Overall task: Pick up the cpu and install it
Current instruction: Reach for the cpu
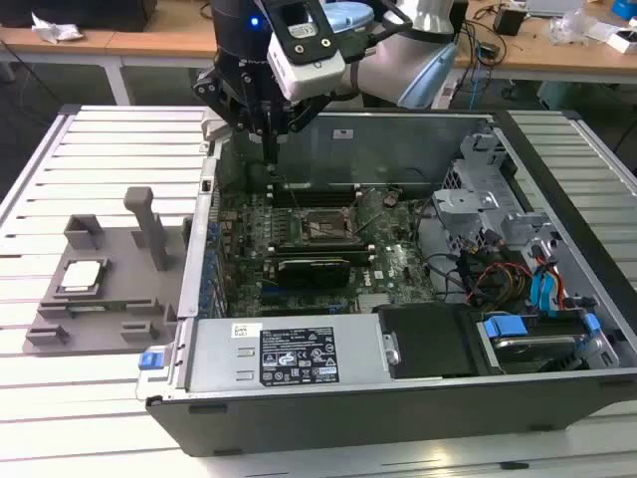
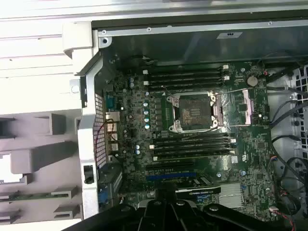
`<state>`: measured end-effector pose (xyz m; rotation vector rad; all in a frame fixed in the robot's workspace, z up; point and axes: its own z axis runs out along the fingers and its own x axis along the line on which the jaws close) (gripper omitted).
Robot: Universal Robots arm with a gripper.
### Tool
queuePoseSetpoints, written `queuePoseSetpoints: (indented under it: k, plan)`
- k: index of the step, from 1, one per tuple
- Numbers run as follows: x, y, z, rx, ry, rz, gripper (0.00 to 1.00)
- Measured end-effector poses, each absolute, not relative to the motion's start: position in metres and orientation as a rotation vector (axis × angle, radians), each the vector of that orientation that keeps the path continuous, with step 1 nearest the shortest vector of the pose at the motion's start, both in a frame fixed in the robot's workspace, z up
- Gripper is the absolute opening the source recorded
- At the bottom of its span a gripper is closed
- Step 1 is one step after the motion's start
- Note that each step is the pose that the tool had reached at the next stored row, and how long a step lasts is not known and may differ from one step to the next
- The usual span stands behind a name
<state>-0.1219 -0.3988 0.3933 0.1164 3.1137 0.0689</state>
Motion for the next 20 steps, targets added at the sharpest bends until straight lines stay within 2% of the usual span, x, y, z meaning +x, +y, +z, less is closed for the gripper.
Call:
queuePoseSetpoints:
  k: [20]
  plan:
    - [-0.187, -0.399, 0.393, 0.116, 3.114, 0.069, 0.11]
